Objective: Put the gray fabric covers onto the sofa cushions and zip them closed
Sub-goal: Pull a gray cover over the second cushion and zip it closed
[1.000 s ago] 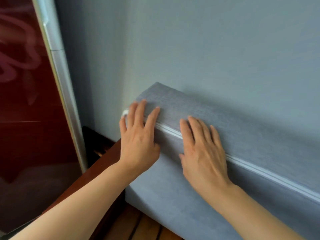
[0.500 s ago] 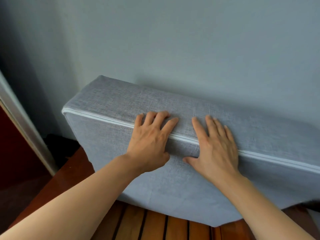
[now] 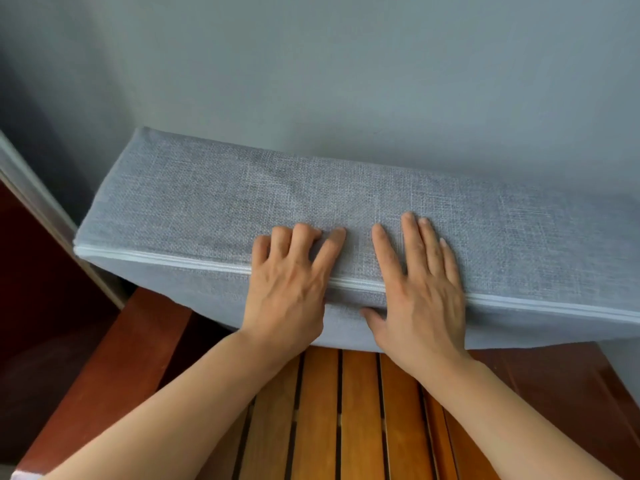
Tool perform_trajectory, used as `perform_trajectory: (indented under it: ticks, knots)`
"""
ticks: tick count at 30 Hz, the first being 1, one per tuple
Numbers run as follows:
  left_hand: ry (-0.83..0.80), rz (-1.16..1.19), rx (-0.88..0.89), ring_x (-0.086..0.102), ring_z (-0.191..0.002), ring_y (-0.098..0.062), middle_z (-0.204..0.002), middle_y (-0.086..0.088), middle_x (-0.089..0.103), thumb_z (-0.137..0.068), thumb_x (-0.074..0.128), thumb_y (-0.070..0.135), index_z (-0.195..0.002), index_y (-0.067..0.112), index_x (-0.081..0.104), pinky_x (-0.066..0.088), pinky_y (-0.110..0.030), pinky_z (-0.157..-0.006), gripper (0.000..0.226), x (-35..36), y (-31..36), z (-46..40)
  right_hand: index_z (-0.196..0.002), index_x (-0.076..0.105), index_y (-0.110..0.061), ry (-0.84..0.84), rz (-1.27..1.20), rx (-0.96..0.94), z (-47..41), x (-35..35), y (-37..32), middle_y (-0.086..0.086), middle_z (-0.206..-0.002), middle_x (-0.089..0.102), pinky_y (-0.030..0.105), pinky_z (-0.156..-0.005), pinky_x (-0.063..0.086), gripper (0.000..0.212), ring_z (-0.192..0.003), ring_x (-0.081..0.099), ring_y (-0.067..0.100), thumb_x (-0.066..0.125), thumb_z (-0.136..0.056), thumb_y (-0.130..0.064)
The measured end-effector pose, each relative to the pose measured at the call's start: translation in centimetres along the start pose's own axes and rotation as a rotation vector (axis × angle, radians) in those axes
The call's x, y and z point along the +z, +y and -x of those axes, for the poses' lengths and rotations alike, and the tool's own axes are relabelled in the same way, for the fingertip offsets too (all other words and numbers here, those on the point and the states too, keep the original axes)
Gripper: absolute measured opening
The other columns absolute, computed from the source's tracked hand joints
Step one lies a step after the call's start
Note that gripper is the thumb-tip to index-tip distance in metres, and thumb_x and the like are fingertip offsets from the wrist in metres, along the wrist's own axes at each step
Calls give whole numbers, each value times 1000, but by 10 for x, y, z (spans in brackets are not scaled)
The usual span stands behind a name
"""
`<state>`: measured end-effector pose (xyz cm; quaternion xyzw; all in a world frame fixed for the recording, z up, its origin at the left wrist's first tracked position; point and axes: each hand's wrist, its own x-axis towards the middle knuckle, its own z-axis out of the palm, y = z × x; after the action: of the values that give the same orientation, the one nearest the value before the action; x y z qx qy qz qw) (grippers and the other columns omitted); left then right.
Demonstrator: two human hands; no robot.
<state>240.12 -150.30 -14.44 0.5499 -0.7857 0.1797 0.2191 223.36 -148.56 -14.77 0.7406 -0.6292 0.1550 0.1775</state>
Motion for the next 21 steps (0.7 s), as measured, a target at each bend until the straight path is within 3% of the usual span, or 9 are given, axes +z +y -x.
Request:
perform_trajectory:
  ticks: [5,10,14,17,19,21]
  knots:
    - [27,-46,7,43,-85,-30,-96,-11,48,-66,58,20,-135,14,46,37,-41,-73,70,-9,17,35,-151,17,-15,-25,-21,-2,41,-5,-8,22,-156,9,47,-115,10,115,-145,6,36,84,-60,-36]
    - [48,6,10,41,-106,-33,-119,-13,39,-74,41,20,-131,13,44,31,-44,-87,58,-9,33,86,-151,16,-12,-18,-53,-49,96,-4,-18,23,-156,6,51,-114,12,106,-144,4,39,77,-66,-24]
    - [-49,42,76,21,-139,-39,-150,-22,23,-85,38,11,-118,6,42,22,-54,-108,34,-10,53,139,-150,17,-10,43,-87,-112,163,5,-29,27,-154,7,53,-114,12,70,-143,6,42,45,-86,-12]
    - [-110,108,65,9,-145,-34,-157,-17,11,-88,38,7,-109,8,41,18,-50,-113,21,-14,68,180,-151,12,-11,4,-67,-144,214,16,-36,29,-154,5,52,-115,8,61,-143,6,43,27,-92,-13]
    - [-133,122,51,5,-146,-31,-158,-13,7,-86,37,9,-115,10,40,12,-48,-115,30,-15,73,206,-151,10,-12,-35,-65,-169,242,23,-39,29,-154,5,51,-115,6,62,-142,8,44,25,-91,-15]
    - [-187,73,31,3,-146,-30,-159,-11,4,-84,38,11,-140,9,29,8,-49,-115,57,-12,77,232,-151,14,-13,-62,-78,-226,265,27,-39,27,-154,6,50,-115,5,62,-142,11,43,30,-90,-17]
